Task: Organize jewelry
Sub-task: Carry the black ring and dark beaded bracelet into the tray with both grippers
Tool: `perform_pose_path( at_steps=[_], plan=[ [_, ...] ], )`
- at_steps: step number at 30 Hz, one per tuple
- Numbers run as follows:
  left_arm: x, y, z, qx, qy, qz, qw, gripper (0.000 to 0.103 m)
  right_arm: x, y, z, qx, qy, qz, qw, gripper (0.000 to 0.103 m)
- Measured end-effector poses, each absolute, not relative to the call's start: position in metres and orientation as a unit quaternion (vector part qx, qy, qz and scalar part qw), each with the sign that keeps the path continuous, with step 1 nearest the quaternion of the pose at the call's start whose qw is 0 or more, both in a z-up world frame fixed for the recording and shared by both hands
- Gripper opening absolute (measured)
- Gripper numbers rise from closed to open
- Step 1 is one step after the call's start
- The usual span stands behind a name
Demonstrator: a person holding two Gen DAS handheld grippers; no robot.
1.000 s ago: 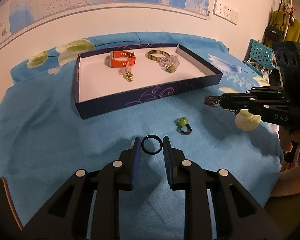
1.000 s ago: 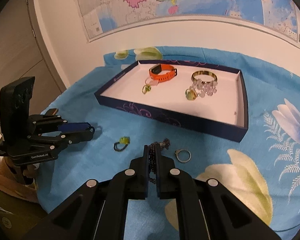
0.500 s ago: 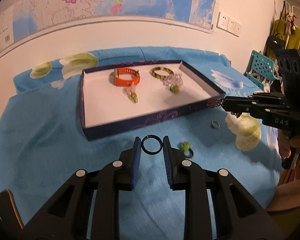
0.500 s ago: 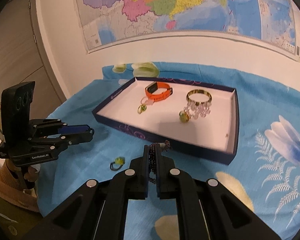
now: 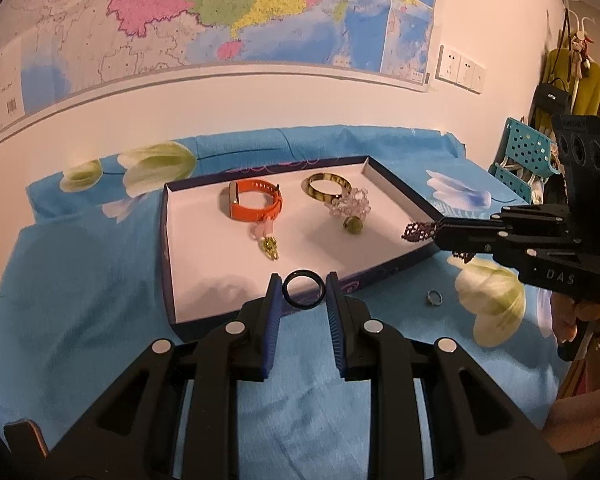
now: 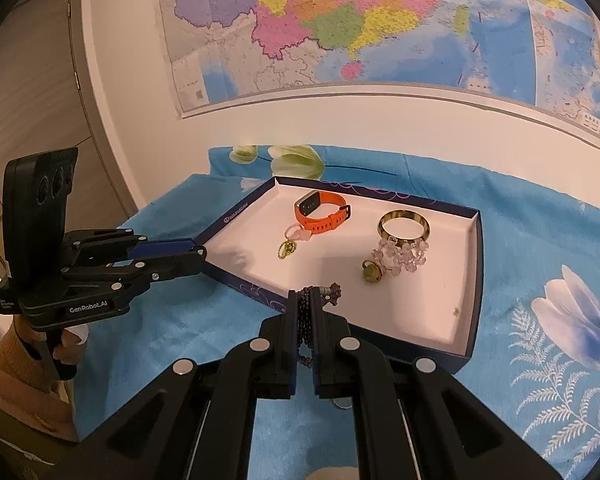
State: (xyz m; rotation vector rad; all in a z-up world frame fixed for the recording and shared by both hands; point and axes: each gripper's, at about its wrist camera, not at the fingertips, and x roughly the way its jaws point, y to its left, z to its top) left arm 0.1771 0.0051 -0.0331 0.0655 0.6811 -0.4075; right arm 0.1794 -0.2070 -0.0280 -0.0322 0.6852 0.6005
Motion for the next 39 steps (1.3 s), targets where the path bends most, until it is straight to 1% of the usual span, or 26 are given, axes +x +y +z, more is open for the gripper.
perform_pose_path(
  at_steps=[20,39],
  plan=[
    [0.201,-0.002,-0.024,0.038,0.319,-0.184,0.929,0.023,0.209,-0.204,-0.026,-0.023,0.329,0.289,0.899,0.004],
    [0.224,-0.009,-0.028,0.050,0.321,-0.166,0.931,0.023,0.228,-0.202,-0.030,-0.031,0.338,0.289,0.895,0.004]
  ],
)
